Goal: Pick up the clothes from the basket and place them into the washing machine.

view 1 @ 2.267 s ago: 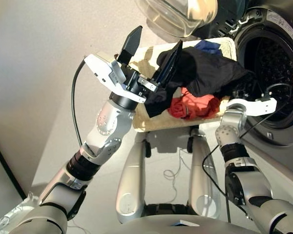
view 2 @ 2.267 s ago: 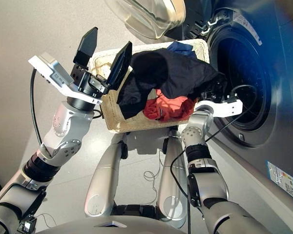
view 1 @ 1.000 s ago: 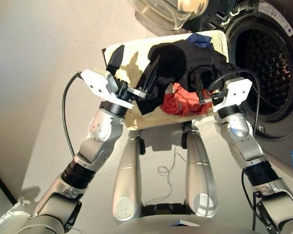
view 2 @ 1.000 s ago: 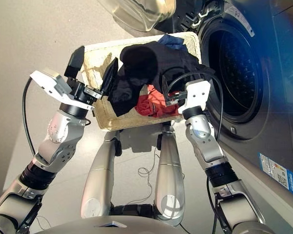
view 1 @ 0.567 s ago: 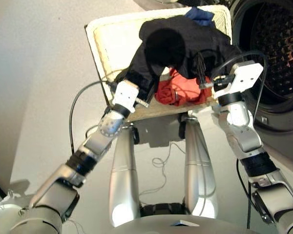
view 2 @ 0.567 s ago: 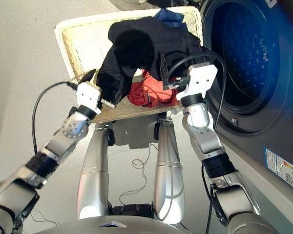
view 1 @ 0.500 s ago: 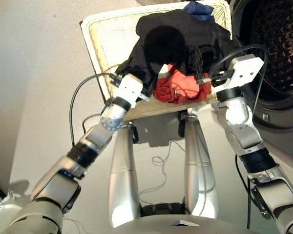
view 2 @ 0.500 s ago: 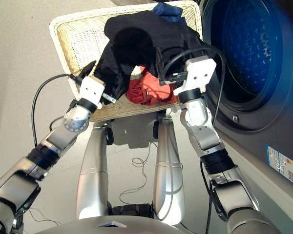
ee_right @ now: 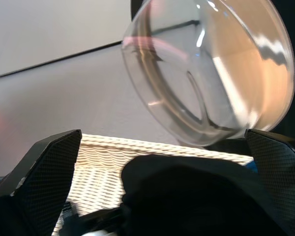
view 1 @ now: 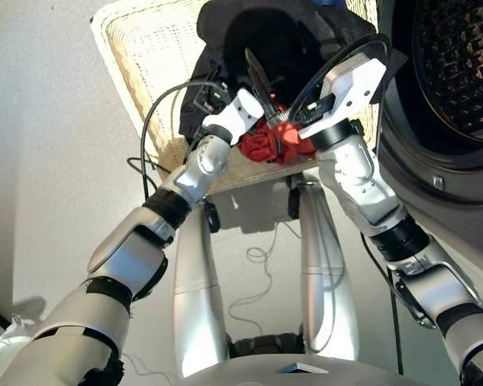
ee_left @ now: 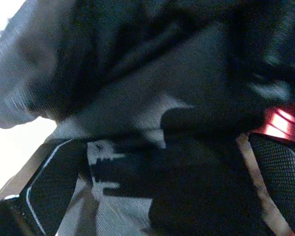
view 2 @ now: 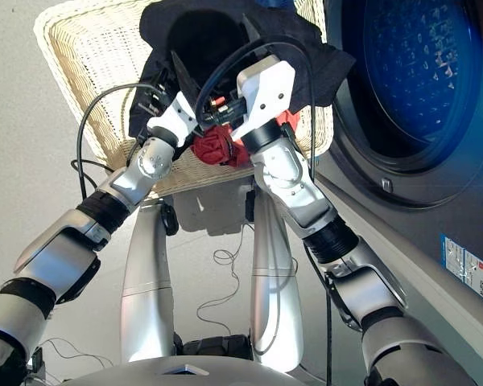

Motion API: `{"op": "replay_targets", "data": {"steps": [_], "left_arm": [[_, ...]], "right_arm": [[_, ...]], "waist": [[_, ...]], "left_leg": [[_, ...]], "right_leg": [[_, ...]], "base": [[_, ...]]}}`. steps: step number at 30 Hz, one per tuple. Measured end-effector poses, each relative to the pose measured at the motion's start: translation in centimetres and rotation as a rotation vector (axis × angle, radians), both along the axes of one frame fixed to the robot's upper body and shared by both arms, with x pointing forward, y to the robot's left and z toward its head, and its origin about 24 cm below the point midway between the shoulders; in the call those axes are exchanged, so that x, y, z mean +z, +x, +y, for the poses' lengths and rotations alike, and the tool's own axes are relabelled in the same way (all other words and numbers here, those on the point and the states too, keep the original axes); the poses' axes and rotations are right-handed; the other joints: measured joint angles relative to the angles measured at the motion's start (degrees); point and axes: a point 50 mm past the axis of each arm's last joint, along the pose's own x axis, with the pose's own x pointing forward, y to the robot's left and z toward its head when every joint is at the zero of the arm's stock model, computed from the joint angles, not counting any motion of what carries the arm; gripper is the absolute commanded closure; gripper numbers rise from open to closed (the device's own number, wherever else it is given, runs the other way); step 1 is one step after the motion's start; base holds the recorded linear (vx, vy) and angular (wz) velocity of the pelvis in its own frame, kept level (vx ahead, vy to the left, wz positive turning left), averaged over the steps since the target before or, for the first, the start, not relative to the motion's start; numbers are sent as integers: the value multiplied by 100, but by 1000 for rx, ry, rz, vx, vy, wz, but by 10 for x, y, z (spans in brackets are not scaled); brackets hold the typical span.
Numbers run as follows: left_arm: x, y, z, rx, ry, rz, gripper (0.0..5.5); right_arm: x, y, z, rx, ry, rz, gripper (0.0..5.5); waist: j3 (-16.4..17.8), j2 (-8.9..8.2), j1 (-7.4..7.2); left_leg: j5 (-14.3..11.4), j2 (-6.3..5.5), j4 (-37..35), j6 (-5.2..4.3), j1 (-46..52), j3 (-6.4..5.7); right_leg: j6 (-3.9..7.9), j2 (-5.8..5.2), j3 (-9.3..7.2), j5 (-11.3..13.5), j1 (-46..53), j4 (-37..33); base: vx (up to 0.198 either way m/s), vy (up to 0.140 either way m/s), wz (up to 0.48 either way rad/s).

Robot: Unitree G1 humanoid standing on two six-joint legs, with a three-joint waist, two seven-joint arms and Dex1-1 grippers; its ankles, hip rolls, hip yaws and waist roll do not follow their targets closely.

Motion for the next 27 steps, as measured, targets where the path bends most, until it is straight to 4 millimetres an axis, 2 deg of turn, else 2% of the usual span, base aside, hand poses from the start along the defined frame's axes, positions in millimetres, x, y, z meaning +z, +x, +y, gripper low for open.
{"op": "replay_targets", "data": {"steps": [1, 3, 4, 6, 10, 11, 14, 15, 16, 17, 18, 19, 20, 22, 23, 24, 25, 27], "left_arm": [[-1, 1, 3, 14, 10, 3, 0], [-1, 2, 3, 30, 13, 5, 0], [-1, 3, 5, 38, 15, 5, 0], [-1, 5, 4, 59, 14, 4, 0], [0, 8, 6, 118, 36, -13, 0], [1, 9, 5, 135, 41, -21, 0], [3, 12, 6, 178, 37, -28, 0], [3, 12, 4, 184, 34, -29, 0], [3, 12, 1, 182, 30, -34, 0], [3, 12, 0, 186, 29, -36, 0], [2, 12, -1, 187, 34, -36, 63], [3, 12, -3, 183, 42, -40, 330], [2, 12, -3, 186, 41, -38, 550], [2, 12, -3, 193, 42, -34, 550], [3, 13, 1, 203, 41, -34, 550], [2, 13, 1, 207, 38, -31, 550], [2, 12, 0, 204, 36, -31, 550], [3, 12, 3, 211, 21, -36, 550]], "right_arm": [[0, -1, 2, 10, -2, 1, 0], [-1, -1, 2, 18, -2, 6, 0], [-1, -1, 2, 20, -3, 7, 0], [-2, -2, 3, 28, -1, 12, 0], [-2, -4, 6, 49, -4, 17, 0], [-2, -4, 6, 52, -6, 13, 0], [-1, -6, 7, 69, 1, 15, 0], [-1, -6, 7, 71, 0, 15, 0], [0, -6, 7, 71, -5, 11, 0], [1, -7, 7, 75, -6, 8, 0], [1, -7, 8, 76, -6, 6, 0], [2, -7, 7, 76, -6, 5, 0], [1, -7, 7, 76, -7, 5, 0], [1, -7, 7, 75, -7, 5, 0], [2, -7, 7, 75, -7, 4, 0], [2, -7, 7, 75, -7, 5, 0], [1, -7, 7, 74, -7, 5, 0], [1, -6, 5, 68, -12, 7, 0]], "waist": [[0, -11, -13], [-12, -40, -18], [-15, -48, -26], [-29, -78, -29], [-33, -102, -85], [-34, -105, -91], [-35, -114, -96], [-34, -115, -32], [-34, -115, -43], [-34, -115, -14], [-34, -116, 25], [-34, -116, 12], [-34, -116, 26], [-34, -117, 23], [-34, -117, 43], [-34, -117, 69], [-33, -118, 40], [-33, -118, 69]], "left_leg": [[-53, 44, 43, -3, -16, -2], [-72, 56, 92, 19, -28, 7], [-106, 69, 118, -13, -37, 6], [-100, 74, 102, 11, -44, 22], [-135, 73, 121, -20, -80, 24], [-121, 69, 115, 9, -93, 33], [-121, 64, 139, -5, -144, 34], [-113, 63, 165, -31, -152, 30], [-145, 74, 174, -15, -151, 31], [-148, 77, 190, -39, -159, 26], [-134, 76, 194, -47, -163, 27], [-167, 84, 200, -34, -160, 30], [-154, 76, 196, -39, -161, 33], [-187, 85, 207, -55, -158, 38], [-173, 81, 202, -30, -159, 43], [-147, 83, 201, -45, -165, 47], [-178, 87, 200, -43, -165, 50], [-142, 70, 199, -52, -166, 48]], "right_leg": [[-2, 16, 2, -53, -1, 17], [-10, 48, 8, -29, -5, 20], [-3, 63, 28, -64, -4, 16], [5, 72, 28, -43, -26, 23], [-1, 72, 34, -86, -64, 27], [21, 72, 33, -74, -84, 39], [-6, 68, 40, -74, -136, 80], [-25, 68, 33, -56, -143, 107], [-16, 77, 39, -93, -148, 111], [-31, 76, 37, -96, -158, 130], [-42, 79, 32, -79, -170, 147], [-8, 86, 41, -124, -173, 151], [-37, 77, 48, -115, -185, 170], [-16, 83, 67, -163, -186, 181], [-33, 80, 66, -134, -195, 183], [-45, 80, 63, -92, -207, 184], [2, 89, 73, -141, -208, 178], [-42, 76, 68, -105, -209, 198]], "base": [[0, 0, 0], [0, 0, 0], [0, 0, 0], [0, 0, 0], [0, 0, 0], [0, 0, 0], [0, 0, 0], [0, 0, 0], [0, 0, 0], [0, 0, 0], [0, 0, 0], [0, 0, 0], [0, 0, 0], [0, 0, 0], [0, 0, 0], [0, 0, 0], [0, 0, 0], [0, 0, 0]]}}
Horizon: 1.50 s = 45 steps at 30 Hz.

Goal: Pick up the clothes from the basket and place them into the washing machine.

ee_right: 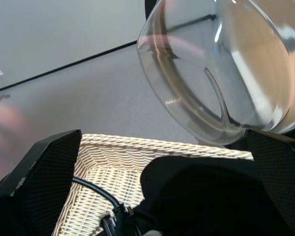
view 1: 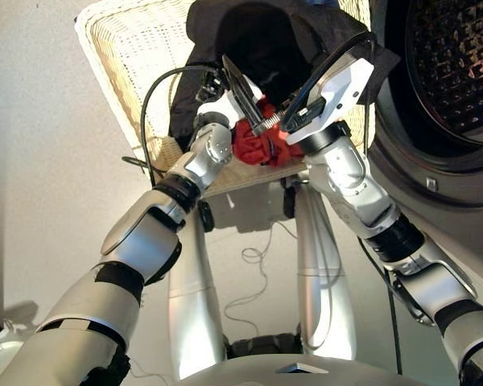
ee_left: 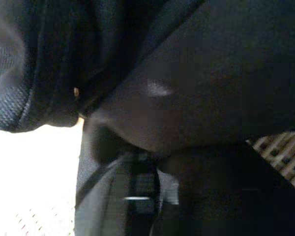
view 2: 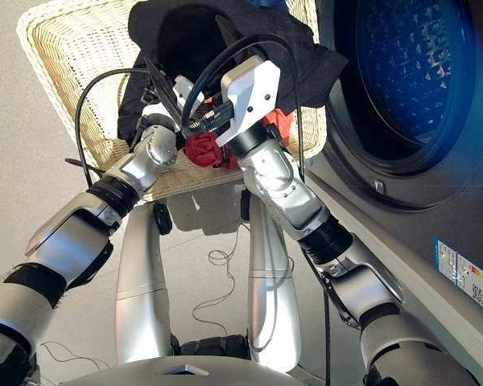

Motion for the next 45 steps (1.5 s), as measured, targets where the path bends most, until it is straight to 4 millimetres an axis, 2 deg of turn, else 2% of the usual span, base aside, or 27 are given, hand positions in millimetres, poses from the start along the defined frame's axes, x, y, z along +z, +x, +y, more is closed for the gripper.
{"op": "replay_targets", "data": {"steps": [4, 7, 8, 10, 12, 14, 17, 19, 24, 27, 29, 30, 31, 33, 34, 35, 36, 39, 43, 45], "left_arm": [[3, -5, -4, -29, -66, -20, 550], [7, -13, -1, -67, -180, -62, 550], [1, -18, 3, -80, -203, -60, 550], [-4, -29, 15, -98, -277, -75, 550], [-20, -43, 27, -111, -343, -62, 550], [-38, -62, 48, -119, -406, -30, 550], [-47, -88, 62, -174, -471, -18, 550], [-42, -102, 69, -228, -499, -23, 550], [-20, -122, 69, -420, -467, -36, 550], [-10, -133, 69, -517, -440, -38, 550], [-3, -139, 65, -593, -430, -38, 550], [0, -141, 62, -631, -437, -34, 550], [3, -145, 60, -670, -444, -38, 550], [11, -152, 54, -761, -466, -44, 550], [14, -153, 52, -792, -470, -43, 550], [15, -154, 51, -817, -480, -37, 550], [16, -154, 48, -841, -481, -28, 550], [22, -154, 48, -872, -465, -27, 550], [22, -154, 41, -917, -455, 4, 550], [19, -154, 38, -936, -470, 26, 550]], "right_arm": [[-1, 2, -5, -21, 9, 7, 0], [-4, 6, -22, -98, 42, 23, 0], [-6, 9, -32, -144, 65, 36, 0], [-11, 15, -54, -251, 96, 56, 0], [-24, 19, -82, -389, 128, 104, 0], [-39, 21, -108, -512, 123, 145, 0], [-57, 17, -130, -596, 89, 197, 0], [-64, 14, -131, -578, 34, 222, 0], [-83, 2, -135, -507, -150, 280, 0], [-84, -4, -139, -481, -238, 277, 0], [-82, -6, -139, -458, -290, 266, 0], [-82, -8, -138, -442, -315, 265, 0], [-80, -11, -136, -420, -342, 251, 0], [-74, -13, -130, -366, -404, 220, 0], [-73, -13, -128, -350, -429, 212, 0], [-73, -12, -125, -331, -457, 209, 0], [-71, -11, -122, -319, -490, 202, 0], [-63, -6, -112, -290, -548, 166, 0], [-54, 10, -92, -257, -611, 118, 0], [-46, 20, -83, -266, -603, 88, 0]], "waist": [[1, -1, -25], [3, -3, -11], [3, -3, 21], [16, -19, -8], [24, -19, 49], [27, -23, 105], [22, -39, 155], [37, -79, 178], [41, -144, 269], [35, -177, 304], [29, -170, 298], [13, -180, 313], [11, -185, 319], [-3, -175, 333], [-6, -163, 337], [-9, -156, 332], [-9, -155, 321], [-10, -147, 359], [-4, -127, 607], [-13, -99, 644]], "left_leg": [[-61, 11, 17, -2, 0, 0], [-62, 2, 22, 28, 34, 18], [-44, -4, 15, 2, 57, 22], [-85, 5, 20, 18, 120, 28], [-87, 9, 17, 2, 295, 49], [-110, 10, 9, 3, 554, 59], [-182, 8, -11, 22, 1011, 35], [-252, 2, 5, -8, 1313, -15], [-246, -63, -301, -6, 2104, -81], [-239, -107, -814, 0, 2798, -134], [-232, -98, -1248, 6, 3308, -185], [-230, -88, -1488, 7, 3521, -196], [-222, -88, -1631, 15, 3718, -199], [-102, -65, -1945, 39, 3929, -193], [29, -52, -2049, 28, 4016, -192], [235, -43, -2196, 9, 4134, -193], [317, -70, -2309, -1, 4218, -177], [355, -156, -2488, 57, 4348, -147], [365, -249, -2525, 72, 4577, -34], [362, -259, -2524, 76, 4626, -33]], "right_leg": [[40, 6, 13, -70, 9, -3], [35, 0, 26, -63, 42, -3], [14, -5, 25, -39, 57, 7], [15, -6, 30, -72, 115, -7], [7, -1, 40, -66, 273, -3], [12, -6, 39, -99, 536, -5], [30, -17, 26, -214, 998, 1], [9, -30, 7, -284, 1312, 42], [-16, -87, -100, -309, 2079, -102], [-38, -112, -172, -287, 2741, -496], [-46, -114, -278, -197, 3267, -929], [-36, -77, -310, -138, 3474, -1144], [-47, -105, -312, -67, 3675, -1350], [14, -45, -345, 26, 3887, -1652], [24, -70, -350, 65, 3969, -1766], [11, -16, -346, 112, 4059, -1884], [47, -48, -352, 143, 4154, -1970], [132, -148, -359, 184, 4312, -2180], [207, -253, -305, 137, 4513, -2198], [218, -258, -318, 122, 4595, -2225]], "base": [[0, 0, 0], [-28, 5, -1], [0, 0, 0], [-34, 10, -13], [-35, 5, -19], [64, -12, -36], [97, -17, -11], [119, -29, 4], [114, -33, 71], [117, -9, 75], [124, 4, 37], [108, 17, 36], [95, 24, -48], [76, 42, -128], [0, 0, 0], [0, 0, 0], [0, 0, 0], [0, 0, 0], [0, 0, 0], [0, 0, 0]]}}
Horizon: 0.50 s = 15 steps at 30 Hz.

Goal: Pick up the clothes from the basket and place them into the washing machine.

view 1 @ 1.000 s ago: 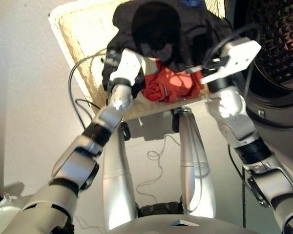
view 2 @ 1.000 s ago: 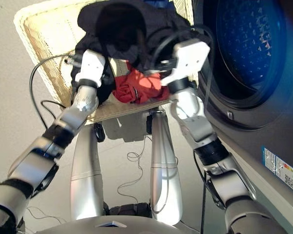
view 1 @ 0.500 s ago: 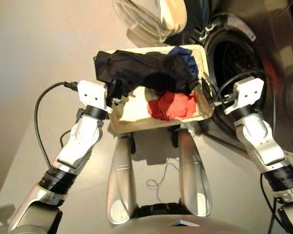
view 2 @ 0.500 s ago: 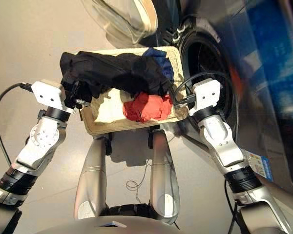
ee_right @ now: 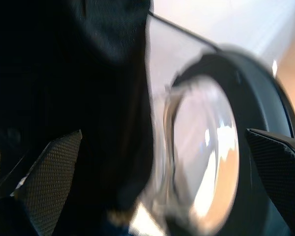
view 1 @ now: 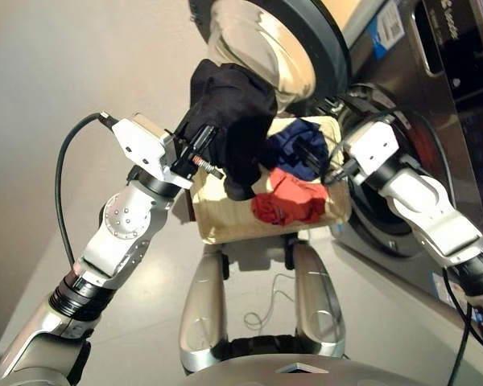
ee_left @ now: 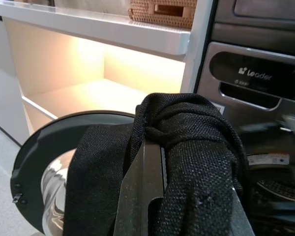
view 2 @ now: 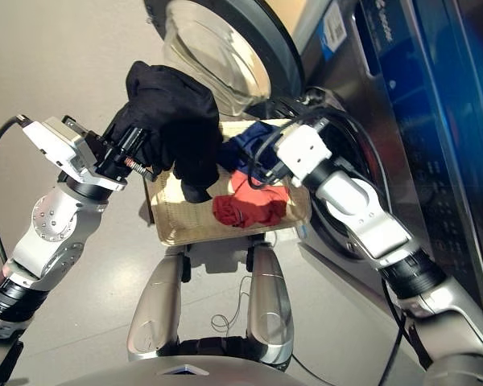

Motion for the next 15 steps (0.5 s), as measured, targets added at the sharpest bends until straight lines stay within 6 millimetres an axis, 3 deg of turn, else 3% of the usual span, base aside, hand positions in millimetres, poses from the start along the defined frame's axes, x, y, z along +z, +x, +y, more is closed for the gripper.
{"op": "replay_targets", "data": {"steps": [2, 4, 8, 11, 15], "left_arm": [[-3, -1, -5, -22, 6, 13, 550], [-7, -2, -9, -41, 13, 26, 550], [-9, -2, -12, -55, 6, 35, 550], [-11, -3, -15, -65, -15, 47, 550], [-10, -2, -18, -70, -20, 51, 550]], "right_arm": [[-2, 11, 4, -24, 41, 17, 0], [-16, 23, 6, -71, 39, 86, 0], [-42, 31, 5, -126, -69, 167, 0], [-49, 33, 9, -127, -109, 176, 0], [-58, 46, 10, -183, -175, 202, 0]], "waist": [[-8, 31, -3], [-9, 50, 14], [-34, 225, 37], [-106, 387, 1], [-147, 456, -3]], "left_leg": [[-11, 7, -6, 79, 7, 0], [7, -13, 6, 105, 6, 5], [-12, -11, 13, 118, -8, -3], [8, 7, 12, 92, -11, -2], [51, 39, 17, 88, -7, -10]], "right_leg": [[0, 13, -3, -8, 18, 6], [3, 2, 25, -15, 9, 42], [2, 0, 33, -8, -16, 73], [-22, 22, 32, 7, -27, 87], [-48, 50, 18, 7, -37, 147]], "base": [[0, 0, 0], [0, 0, 0], [0, 0, 0], [0, 0, 0], [0, 0, 0]]}}
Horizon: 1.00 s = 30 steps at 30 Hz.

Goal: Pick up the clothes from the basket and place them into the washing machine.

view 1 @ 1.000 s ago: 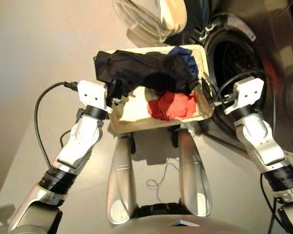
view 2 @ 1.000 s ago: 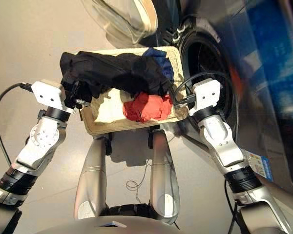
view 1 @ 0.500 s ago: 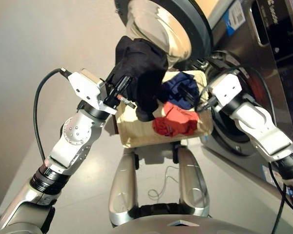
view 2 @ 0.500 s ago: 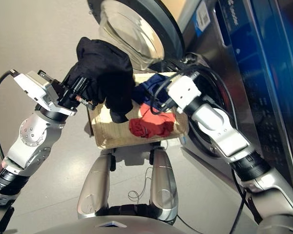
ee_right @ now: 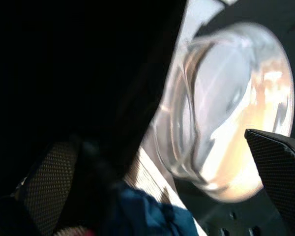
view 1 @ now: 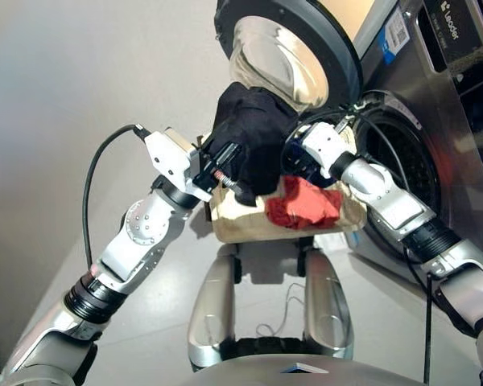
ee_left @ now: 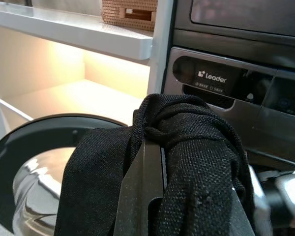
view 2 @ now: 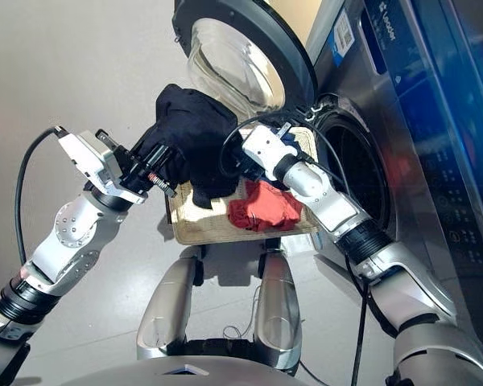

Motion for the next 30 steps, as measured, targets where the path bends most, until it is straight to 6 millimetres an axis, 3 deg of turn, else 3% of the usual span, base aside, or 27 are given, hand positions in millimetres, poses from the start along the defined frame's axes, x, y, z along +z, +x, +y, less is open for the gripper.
{"op": "replay_targets", "data": {"steps": [6, 7, 8, 9, 11, 12, 13, 30], "left_arm": [[3, 1, -4, -17, -22, -3, 550], [3, 1, -4, -18, -25, -3, 550], [3, 1, -5, -19, -29, -2, 550], [3, 0, -5, -20, -34, -1, 550], [3, 0, -6, -21, -37, 0, 550], [3, 0, -6, -21, -37, 0, 550], [2, 0, -6, -21, -37, 0, 550], [0, 0, -9, -18, -70, 17, 550]], "right_arm": [[-17, 4, 7, -24, 13, 68, 0], [-17, 4, 8, -21, 4, 66, 242], [-17, 4, 8, -19, -2, 66, 319], [-18, 4, 8, -17, -2, 69, 326], [-18, 3, 10, -14, -2, 70, 393], [-18, 3, 10, -14, -9, 66, 522], [-18, 3, 10, -13, -15, 63, 550], [-19, 2, 12, 0, -17, 70, 550]], "waist": [[-56, 84, 49], [-73, 106, 56], [-88, 129, 61], [-105, 152, 67], [-120, 166, 72], [-127, 166, 73], [-131, 166, 72], [-336, 158, 118]], "left_leg": [[8, -5, 20, -6, 58, -16], [9, -7, 19, -6, 58, -21], [10, -7, 19, -6, 60, -26], [9, -7, 18, -6, 60, -33], [7, -5, 21, -4, 69, -37], [6, 3, 21, -5, 68, -44], [3, 7, 21, 0, 67, -49], [37, 8, 38, -28, -58, -82]], "right_leg": [[0, -3, -7, -5, 67, 15], [0, -5, -8, -5, 67, 25], [0, -6, -10, -5, 66, 36], [-1, -6, -15, -7, 65, 45], [-18, -6, -16, -27, 51, 96], [-24, 0, -20, -30, 44, 101], [-31, 4, -23, -34, 38, 101], [-38, 7, -53, -38, -72, 152]], "base": [[0, 0, 0], [0, 0, 0], [0, 0, 0], [0, 0, 0], [0, 0, 0], [0, 0, 0], [0, 0, 0], [0, 0, 0]]}}
